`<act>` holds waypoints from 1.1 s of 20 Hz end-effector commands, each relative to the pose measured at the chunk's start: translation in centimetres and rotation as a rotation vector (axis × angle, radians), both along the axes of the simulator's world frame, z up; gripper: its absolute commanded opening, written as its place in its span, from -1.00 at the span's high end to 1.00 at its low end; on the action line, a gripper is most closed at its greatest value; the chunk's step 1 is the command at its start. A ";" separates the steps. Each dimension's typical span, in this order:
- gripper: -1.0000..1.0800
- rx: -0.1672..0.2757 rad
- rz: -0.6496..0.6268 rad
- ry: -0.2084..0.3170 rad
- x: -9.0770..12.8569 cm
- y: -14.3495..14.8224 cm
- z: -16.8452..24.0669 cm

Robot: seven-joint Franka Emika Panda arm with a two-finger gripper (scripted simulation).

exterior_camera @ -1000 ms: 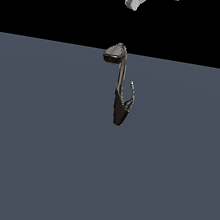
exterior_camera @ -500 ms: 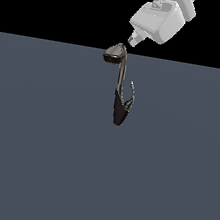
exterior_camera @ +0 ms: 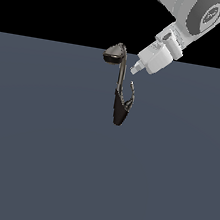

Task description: Turn on the faucet by rotating a designated handle.

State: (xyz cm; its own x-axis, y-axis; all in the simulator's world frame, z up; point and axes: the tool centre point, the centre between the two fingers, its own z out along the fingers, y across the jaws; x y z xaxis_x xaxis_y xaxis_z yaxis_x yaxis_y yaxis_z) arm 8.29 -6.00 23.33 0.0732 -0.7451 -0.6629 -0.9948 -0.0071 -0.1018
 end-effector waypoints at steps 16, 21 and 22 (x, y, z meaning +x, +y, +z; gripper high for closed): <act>1.00 0.064 -0.173 0.095 1.9 -1.9 -5.5; 1.00 0.064 -0.172 0.096 0.9 -1.5 -5.3; 1.00 0.064 -0.172 0.096 0.7 -1.4 -5.2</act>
